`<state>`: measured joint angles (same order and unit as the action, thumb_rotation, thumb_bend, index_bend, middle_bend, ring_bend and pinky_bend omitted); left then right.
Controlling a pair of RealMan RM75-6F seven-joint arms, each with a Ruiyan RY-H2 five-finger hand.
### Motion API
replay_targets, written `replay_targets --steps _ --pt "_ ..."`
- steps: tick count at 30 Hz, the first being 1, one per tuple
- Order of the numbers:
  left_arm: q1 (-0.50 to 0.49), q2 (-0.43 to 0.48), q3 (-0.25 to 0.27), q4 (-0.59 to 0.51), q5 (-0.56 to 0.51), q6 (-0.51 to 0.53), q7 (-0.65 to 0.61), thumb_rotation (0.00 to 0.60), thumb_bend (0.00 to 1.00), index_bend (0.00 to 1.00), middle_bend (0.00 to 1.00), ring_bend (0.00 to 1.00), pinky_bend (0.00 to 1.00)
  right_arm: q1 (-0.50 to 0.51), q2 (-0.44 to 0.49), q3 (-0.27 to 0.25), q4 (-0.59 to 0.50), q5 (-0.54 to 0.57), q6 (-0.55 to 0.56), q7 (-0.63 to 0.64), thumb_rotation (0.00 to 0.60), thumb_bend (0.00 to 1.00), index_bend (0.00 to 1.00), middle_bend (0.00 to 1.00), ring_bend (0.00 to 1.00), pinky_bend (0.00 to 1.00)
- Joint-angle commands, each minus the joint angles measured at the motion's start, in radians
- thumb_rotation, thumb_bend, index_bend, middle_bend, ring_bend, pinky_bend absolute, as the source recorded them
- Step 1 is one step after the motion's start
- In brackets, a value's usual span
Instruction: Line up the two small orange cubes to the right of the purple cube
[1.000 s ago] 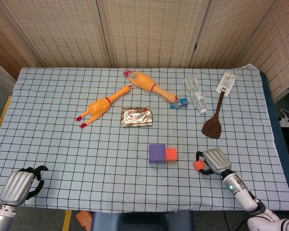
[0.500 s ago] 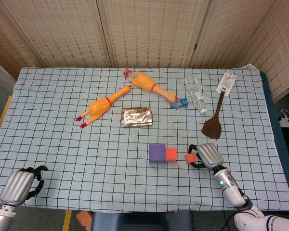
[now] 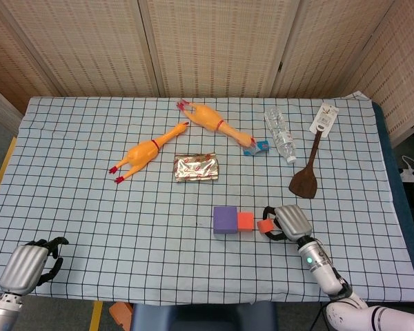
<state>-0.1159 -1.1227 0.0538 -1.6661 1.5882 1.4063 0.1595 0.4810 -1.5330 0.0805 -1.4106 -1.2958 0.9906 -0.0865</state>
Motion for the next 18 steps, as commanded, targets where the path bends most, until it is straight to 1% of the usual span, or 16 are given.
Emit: replay_targets --steps 1,18 --pt "0.0 0.0 0.0 0.0 0.0 -0.001 0.0 0.6 0.45 0.37 0.56 0.5 0.56 0.001 -0.003 0.002 0.002 0.002 0.002 0.001 0.6 0.25 0.59 1.0 0.88 1.0" --pt "0.001 0.001 0.0 -0.002 0.004 0.004 0.0 0.6 0.45 0.37 0.56 0.5 0.56 0.007 -0.049 0.007 0.055 0.006 -0.002 0.021 0.6 0.25 0.59 1.0 0.88 1.0"
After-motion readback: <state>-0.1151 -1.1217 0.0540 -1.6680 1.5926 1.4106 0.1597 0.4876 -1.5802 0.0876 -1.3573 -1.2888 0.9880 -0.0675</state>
